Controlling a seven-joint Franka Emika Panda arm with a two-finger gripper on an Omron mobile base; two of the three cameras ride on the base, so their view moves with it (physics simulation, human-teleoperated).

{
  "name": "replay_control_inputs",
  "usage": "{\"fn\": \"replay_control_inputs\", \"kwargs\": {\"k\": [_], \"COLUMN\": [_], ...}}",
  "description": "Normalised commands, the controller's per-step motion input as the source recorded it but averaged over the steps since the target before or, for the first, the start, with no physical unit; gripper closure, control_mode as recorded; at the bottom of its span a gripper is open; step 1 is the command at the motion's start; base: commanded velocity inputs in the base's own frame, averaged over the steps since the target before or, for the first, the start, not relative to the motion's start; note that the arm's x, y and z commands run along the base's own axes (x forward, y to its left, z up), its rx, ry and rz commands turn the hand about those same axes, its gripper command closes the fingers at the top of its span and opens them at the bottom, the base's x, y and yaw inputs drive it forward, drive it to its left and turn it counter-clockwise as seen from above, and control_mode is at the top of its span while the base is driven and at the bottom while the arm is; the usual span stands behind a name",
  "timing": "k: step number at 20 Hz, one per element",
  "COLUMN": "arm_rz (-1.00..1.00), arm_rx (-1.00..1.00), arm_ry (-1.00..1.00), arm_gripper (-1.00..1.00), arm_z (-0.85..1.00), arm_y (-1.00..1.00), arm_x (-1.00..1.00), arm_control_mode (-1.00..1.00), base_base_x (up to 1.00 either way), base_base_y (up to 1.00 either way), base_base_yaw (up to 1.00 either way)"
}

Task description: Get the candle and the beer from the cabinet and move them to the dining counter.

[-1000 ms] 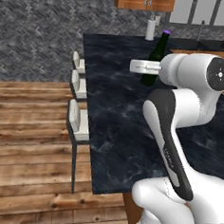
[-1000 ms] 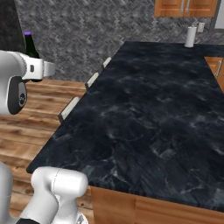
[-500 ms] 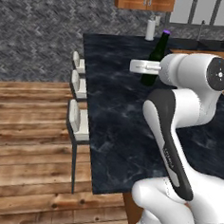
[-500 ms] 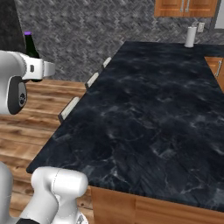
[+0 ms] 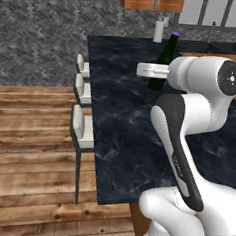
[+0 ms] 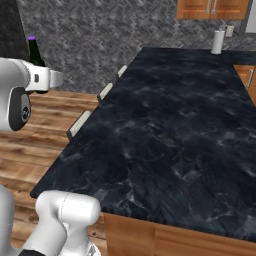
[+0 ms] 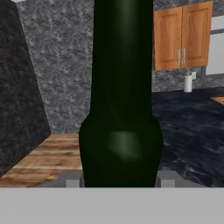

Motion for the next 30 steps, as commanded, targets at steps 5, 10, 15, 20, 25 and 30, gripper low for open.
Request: {"fn": "replay_control_inputs", "kwargs": {"k": [5,10,15,20,25,30], "arm_rz": [0.00,0.00,0.00,0.00,0.00,-0.01], "arm_rx": [0.00,0.00,0.00,0.00,0.00,-0.06], "arm_ry": [0.00,-0.01,-0.01,0.05,0.05,0.01], "arm_gripper": [1.00,1.00,1.00,1.00,1.00,1.00], "arm_z": [0.00,-0.01,-0.08,-0.20,-0.31,-0.47], "arm_y": [0.00,0.00,0.00,0.00,0.00,-0.07], "arm_x": [0.00,0.00,0.04,0.43,0.66,0.55], "arm_control_mode": [-1.00,-1.00,-1.00,-1.00,-1.00,-1.00], "base_base_x": [0.00,0.00,0.00,0.00,0.00,0.00], "base_base_y": [0.00,0.00,0.00,0.00,0.00,0.00], "base_base_yaw": [0.00,0.00,0.00,0.00,0.00,0.00]}}
